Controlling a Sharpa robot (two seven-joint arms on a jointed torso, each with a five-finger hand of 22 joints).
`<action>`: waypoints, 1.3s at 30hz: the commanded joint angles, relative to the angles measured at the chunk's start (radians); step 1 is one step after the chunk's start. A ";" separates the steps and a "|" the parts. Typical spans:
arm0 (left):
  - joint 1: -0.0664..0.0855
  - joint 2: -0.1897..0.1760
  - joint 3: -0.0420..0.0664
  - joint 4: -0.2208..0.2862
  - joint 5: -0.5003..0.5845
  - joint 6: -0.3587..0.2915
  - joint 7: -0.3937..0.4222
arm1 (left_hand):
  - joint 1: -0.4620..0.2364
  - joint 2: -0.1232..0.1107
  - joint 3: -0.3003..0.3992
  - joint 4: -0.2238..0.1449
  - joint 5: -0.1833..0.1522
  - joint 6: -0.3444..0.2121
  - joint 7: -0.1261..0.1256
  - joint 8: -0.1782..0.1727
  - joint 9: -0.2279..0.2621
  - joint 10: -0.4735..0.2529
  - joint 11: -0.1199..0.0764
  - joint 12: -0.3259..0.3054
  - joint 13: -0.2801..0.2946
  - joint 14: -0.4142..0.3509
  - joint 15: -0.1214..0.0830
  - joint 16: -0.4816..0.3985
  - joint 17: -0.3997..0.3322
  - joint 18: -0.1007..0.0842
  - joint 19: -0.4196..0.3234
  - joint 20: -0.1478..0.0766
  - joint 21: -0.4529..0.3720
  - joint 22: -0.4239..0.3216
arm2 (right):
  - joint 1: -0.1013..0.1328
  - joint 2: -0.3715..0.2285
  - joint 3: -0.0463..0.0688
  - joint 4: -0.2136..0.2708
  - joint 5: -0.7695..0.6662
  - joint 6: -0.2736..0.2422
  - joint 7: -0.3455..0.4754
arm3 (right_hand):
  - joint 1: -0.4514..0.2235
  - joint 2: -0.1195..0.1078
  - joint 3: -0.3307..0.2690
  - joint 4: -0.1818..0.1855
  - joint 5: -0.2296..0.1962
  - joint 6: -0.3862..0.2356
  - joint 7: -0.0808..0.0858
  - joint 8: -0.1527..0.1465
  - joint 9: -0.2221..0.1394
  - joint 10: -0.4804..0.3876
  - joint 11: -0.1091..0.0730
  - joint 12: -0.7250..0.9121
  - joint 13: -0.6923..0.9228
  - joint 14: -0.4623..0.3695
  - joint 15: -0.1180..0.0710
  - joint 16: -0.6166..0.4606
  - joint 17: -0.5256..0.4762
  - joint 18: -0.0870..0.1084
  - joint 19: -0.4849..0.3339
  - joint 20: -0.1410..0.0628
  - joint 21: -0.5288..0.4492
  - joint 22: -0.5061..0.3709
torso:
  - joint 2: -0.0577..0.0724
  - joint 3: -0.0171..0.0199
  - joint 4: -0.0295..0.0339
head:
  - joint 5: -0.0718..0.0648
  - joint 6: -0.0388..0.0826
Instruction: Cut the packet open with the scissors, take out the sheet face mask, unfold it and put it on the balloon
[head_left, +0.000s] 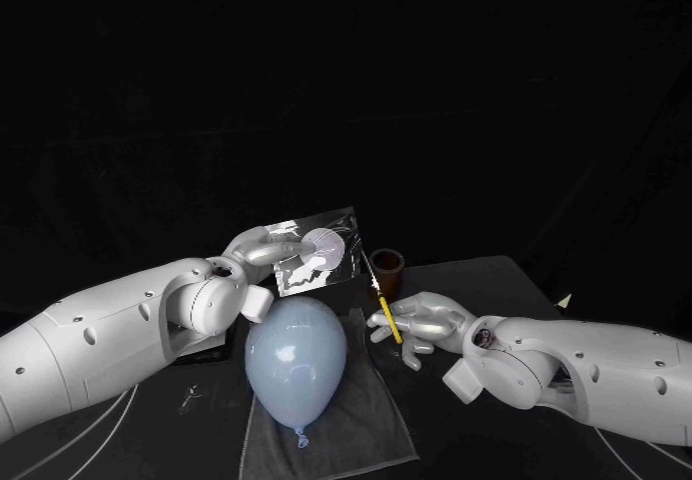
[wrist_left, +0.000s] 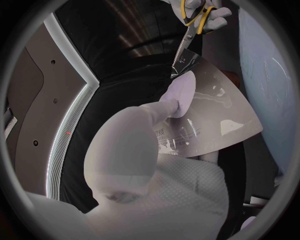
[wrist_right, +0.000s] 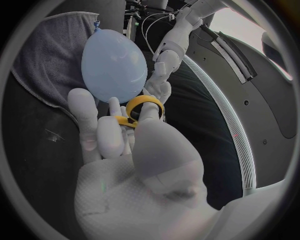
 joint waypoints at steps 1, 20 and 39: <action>0.000 0.002 0.000 0.004 0.003 0.025 0.015 | -0.001 0.008 0.006 -0.003 0.003 0.007 0.000 0.004 0.152 0.007 -0.004 -0.002 0.001 0.003 -0.004 -0.005 0.001 0.013 0.006 0.002 0.006 0.001 | 0.001 0.007 0.002 -0.004 0.008 0.020 0.017 | -0.026 -0.022 -0.027 -0.007 -0.004 -0.024 0.009 -0.015 -0.002 -0.033 0.009 -0.001 -0.005 -0.017 0.006 -0.010 -0.022 0.018 -0.020 0.007 -0.029 -0.023 | 0.000 -0.0004 -0.0003 | 0.002 -0.001; 0.000 -0.001 0.000 0.006 0.003 0.029 0.015 | -0.002 0.009 0.006 -0.003 0.003 0.007 0.000 0.004 0.153 0.006 -0.004 -0.002 0.001 0.002 -0.004 -0.006 0.002 0.013 0.006 0.002 0.006 0.001 | 0.001 0.023 0.002 -0.012 -0.015 0.058 -0.019 | -0.070 -0.062 -0.027 -0.008 -0.004 -0.078 0.032 -0.035 -0.004 -0.108 0.030 0.008 -0.005 -0.038 0.025 -0.014 -0.041 0.029 -0.039 0.033 -0.052 -0.047 | 0.000 -0.0004 -0.0003 | 0.003 -0.007; 0.000 -0.004 0.000 0.007 0.001 0.038 0.016 | -0.002 0.010 0.007 -0.004 0.003 0.006 0.000 0.003 0.155 0.006 -0.004 -0.002 0.001 0.002 -0.004 -0.006 0.003 0.013 0.006 0.002 0.006 0.001 | 0.007 0.027 0.002 -0.015 0.005 0.033 -0.035 | -0.070 -0.138 0.032 0.020 -0.003 -0.223 0.034 0.058 0.048 -0.078 0.027 0.077 0.005 0.048 0.019 0.073 0.105 -0.003 0.058 0.031 0.157 0.099 | 0.000 -0.0001 -0.0005 | 0.003 -0.007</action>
